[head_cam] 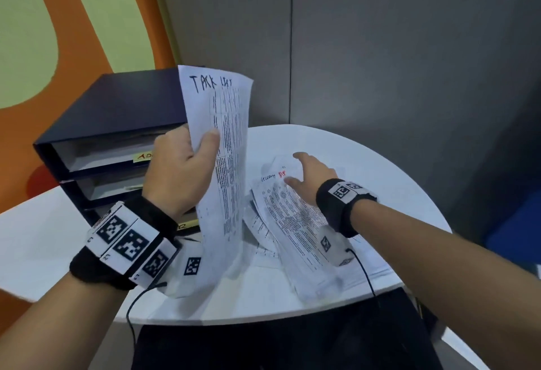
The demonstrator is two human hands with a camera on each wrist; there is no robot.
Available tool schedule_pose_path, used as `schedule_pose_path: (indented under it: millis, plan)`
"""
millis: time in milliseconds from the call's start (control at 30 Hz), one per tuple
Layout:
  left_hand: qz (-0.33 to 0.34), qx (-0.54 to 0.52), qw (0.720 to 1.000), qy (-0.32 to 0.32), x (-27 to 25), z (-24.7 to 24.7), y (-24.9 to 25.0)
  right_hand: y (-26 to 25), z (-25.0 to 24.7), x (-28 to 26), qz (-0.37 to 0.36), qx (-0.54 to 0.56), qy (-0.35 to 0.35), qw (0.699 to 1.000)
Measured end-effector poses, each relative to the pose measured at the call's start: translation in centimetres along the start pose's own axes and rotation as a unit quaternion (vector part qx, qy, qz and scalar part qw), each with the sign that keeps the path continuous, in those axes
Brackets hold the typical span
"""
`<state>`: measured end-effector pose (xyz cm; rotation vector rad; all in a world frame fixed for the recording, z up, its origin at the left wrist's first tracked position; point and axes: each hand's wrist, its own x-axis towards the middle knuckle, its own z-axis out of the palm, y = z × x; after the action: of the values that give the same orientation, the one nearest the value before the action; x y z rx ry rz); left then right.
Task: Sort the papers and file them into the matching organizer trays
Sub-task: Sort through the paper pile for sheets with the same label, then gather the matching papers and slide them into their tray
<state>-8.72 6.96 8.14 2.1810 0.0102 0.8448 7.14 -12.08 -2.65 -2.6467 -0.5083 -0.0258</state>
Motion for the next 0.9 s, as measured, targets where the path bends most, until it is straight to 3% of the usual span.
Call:
schedule_pose_path:
  millis: [67, 167, 267, 433, 567, 733, 900]
  plan:
    - [0.008, -0.051, 0.999, -0.005, -0.4, -0.1, 0.8, -0.3, -1.0, -1.2, 0.012, 0.123, 0.020, 0.992]
    - [-0.016, -0.155, 0.987, -0.032, -1.0, 0.0, 1.3, -0.6, -2.8, -3.3, 0.034, 0.290, 0.022, 0.956]
    - [-0.121, -0.251, 0.959, -0.049, -2.3, 0.0, 0.8, -0.5, -4.3, -6.0, 0.047, 0.405, -0.009, 0.913]
    - [-0.260, -0.288, 0.917, -0.096, -4.8, 1.7, -2.2, 0.5, -3.6, -9.8, 0.018, 0.422, -0.051, 0.905]
    - [-0.318, -0.324, 0.884, -0.112, -6.2, 3.3, -4.4, 1.4, -2.1, -11.1, 0.001, 0.423, -0.033, 0.906]
    - [-0.369, -0.304, 0.873, -0.102, -6.9, 3.7, -5.8, 2.4, -1.6, -10.9, 0.020, 0.422, 0.000, 0.906]
    - [-0.410, -0.313, 0.852, -0.089, -6.7, 3.8, -6.9, 1.8, -1.0, -11.0, 0.034, 0.462, -0.015, 0.886]
